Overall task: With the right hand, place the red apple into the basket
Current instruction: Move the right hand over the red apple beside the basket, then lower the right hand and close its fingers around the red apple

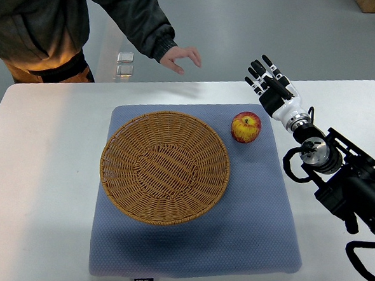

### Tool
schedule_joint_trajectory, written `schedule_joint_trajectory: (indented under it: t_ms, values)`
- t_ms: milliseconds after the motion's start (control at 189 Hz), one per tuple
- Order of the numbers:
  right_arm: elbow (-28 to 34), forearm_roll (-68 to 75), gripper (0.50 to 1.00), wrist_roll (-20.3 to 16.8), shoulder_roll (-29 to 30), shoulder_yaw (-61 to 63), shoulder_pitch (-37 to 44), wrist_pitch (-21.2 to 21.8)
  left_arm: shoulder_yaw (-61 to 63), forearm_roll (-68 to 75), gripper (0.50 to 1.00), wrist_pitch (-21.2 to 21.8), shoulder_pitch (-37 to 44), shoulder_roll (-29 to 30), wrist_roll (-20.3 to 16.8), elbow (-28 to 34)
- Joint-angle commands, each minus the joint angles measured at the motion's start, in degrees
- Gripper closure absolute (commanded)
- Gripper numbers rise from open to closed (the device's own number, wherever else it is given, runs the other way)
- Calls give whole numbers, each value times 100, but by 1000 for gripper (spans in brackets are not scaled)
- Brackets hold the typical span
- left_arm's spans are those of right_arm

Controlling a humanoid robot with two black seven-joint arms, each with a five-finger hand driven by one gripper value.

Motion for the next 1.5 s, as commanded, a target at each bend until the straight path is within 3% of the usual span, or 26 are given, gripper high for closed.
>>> schedule_joint_trajectory:
  t_ms: [0, 280, 349, 397, 402, 450, 550, 556, 587, 635, 640, 651, 815, 926, 1286, 1296, 1497]
  values:
    - [6, 0, 576, 0, -1, -18, 1, 0, 9, 0, 500, -8, -2, 0, -3, -9]
    - [14, -97, 576, -44, -97, -106, 159, 106, -18, 0, 500, -8, 7, 0, -3, 0]
    - [32, -439, 576, -360, -282, -431, 554, 237, -18, 0, 500, -8, 7, 0, -3, -9]
    - [32, -440, 576, -360, -282, -431, 555, 237, -18, 0, 500, -8, 7, 0, -3, -9]
    - [32, -735, 576, -517, -508, -762, 833, 368, -18, 0, 500, -8, 7, 0, -3, -9]
    - [41, -1168, 576, -659, -809, -1309, 1169, 483, -18, 0, 500, -8, 7, 0, -3, -9]
    - [50, -1565, 576, -756, -1073, -1978, 1609, 598, -18, 0, 500, -8, -2, 0, -3, -18]
    - [67, -1869, 576, -860, -1308, -2831, 2140, 815, -9, 0, 500, -8, -2, 0, -3, -18]
    - [93, -2004, 576, -949, -1459, -3461, 2496, 1010, -9, 0, 500, -8, -2, 0, -3, -18]
    - [93, -2004, 576, -949, -1460, -3463, 2497, 1011, -9, 0, 500, -8, -2, 0, -3, -18]
    - [146, -2100, 576, -1071, -1599, -4560, 3080, 1263, -9, 8, 500, -8, -2, 0, -3, -27]
    - [172, -2109, 576, -1090, -1618, -4832, 3234, 1318, -9, 8, 500, -8, -2, 0, -3, -27]
    - [866, -2355, 576, -1318, -1513, -7883, 4966, 1661, 0, 8, 500, -8, -2, 0, -3, -106]
    - [1209, -2637, 576, -1476, -1091, -8868, 5608, 1688, 0, 8, 500, -16, -2, 0, -3, -106]
    - [1315, -2821, 576, -1608, -581, -9334, 5705, 1450, 0, 8, 500, -16, -2, 0, -3, -106]
    - [1280, -2830, 579, -1608, -502, -9343, 5565, 1257, 9, 8, 500, -16, -2, 0, -3, -106]
    - [972, -2909, 581, -1600, -291, -9352, 5037, 879, 0, 8, 500, -8, -2, 0, -3, -106]
